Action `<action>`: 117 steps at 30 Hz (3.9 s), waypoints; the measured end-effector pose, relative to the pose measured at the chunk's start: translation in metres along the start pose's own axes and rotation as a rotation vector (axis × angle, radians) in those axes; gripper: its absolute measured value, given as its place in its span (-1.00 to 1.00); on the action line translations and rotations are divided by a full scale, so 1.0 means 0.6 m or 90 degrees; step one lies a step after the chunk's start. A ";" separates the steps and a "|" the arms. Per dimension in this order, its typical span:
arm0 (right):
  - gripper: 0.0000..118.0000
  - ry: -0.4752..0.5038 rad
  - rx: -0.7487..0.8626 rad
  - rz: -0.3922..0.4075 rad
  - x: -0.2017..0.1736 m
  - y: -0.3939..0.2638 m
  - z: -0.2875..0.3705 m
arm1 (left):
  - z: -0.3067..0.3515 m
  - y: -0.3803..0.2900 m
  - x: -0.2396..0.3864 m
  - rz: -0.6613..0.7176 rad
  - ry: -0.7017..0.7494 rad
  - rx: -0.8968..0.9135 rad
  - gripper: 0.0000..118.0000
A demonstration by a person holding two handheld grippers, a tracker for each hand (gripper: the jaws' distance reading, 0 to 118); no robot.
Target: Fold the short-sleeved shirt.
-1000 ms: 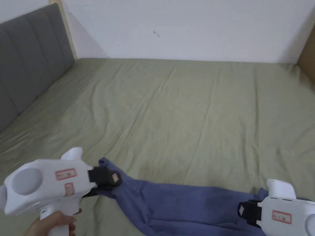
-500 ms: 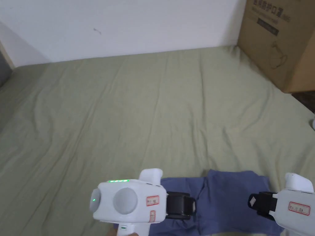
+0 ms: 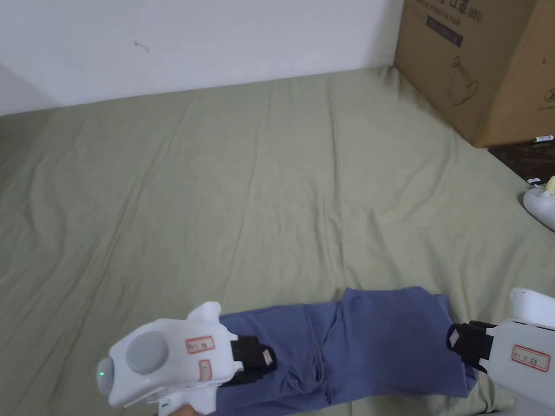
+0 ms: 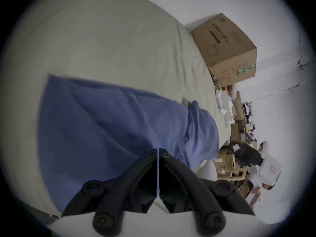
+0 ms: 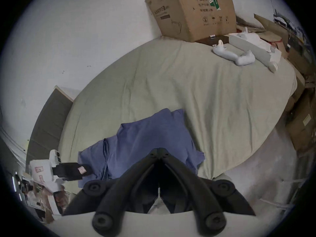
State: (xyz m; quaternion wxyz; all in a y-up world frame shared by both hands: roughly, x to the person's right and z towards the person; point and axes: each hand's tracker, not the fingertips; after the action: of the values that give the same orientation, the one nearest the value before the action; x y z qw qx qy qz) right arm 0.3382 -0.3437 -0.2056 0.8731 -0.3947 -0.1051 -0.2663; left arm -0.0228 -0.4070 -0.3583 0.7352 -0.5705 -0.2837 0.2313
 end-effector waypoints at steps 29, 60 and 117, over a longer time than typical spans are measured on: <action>-1.00 -0.034 -0.019 0.232 -0.212 -0.037 -0.032 | 0.187 -0.020 -0.206 0.107 -0.013 0.089 0.47; -1.00 -0.040 -0.064 0.330 -0.321 -0.062 -0.070 | 0.262 0.049 -0.338 0.064 -0.068 0.088 -0.93; -1.00 -0.041 -0.130 0.240 -0.196 -0.075 -0.094 | 0.060 0.036 -0.044 -0.099 0.062 0.001 -1.00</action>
State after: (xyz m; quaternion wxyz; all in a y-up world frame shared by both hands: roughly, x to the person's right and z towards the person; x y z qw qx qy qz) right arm 0.2140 -0.3654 -0.2608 0.8592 -0.5020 -0.0297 -0.0945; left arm -0.0670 -0.3935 -0.3764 0.7645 -0.5566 -0.2905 0.1459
